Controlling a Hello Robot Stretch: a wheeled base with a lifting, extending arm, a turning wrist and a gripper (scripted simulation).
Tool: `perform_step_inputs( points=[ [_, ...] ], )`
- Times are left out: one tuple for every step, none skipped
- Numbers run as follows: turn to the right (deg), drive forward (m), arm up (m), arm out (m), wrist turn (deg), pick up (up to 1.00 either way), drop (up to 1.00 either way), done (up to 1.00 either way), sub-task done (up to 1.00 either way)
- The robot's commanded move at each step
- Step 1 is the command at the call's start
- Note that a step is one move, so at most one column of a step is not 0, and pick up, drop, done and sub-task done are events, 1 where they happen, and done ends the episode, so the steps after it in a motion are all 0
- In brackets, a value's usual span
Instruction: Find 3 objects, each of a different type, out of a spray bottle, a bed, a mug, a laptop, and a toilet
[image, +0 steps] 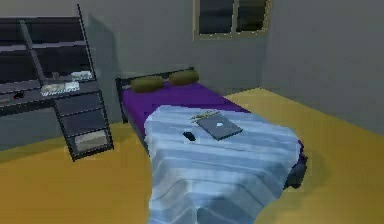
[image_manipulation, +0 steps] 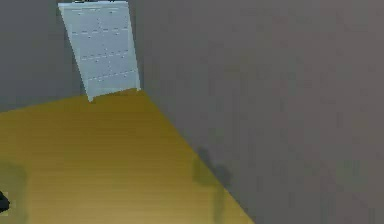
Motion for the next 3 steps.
perform_step_inputs(
  points=[
    [0.0, 0.0, 0.0, 0.0, 0.0, 0.0, 0.0, 0.0, 1.0],
    [45.0, 0.0, 0.0, 0.0, 0.0, 0.0, 0.0, 0.0, 0.0],
    [36.0, 0.0, 0.0, 0.0, 0.0, 0.0, 0.0, 0.0, 0.0]
  ],
)
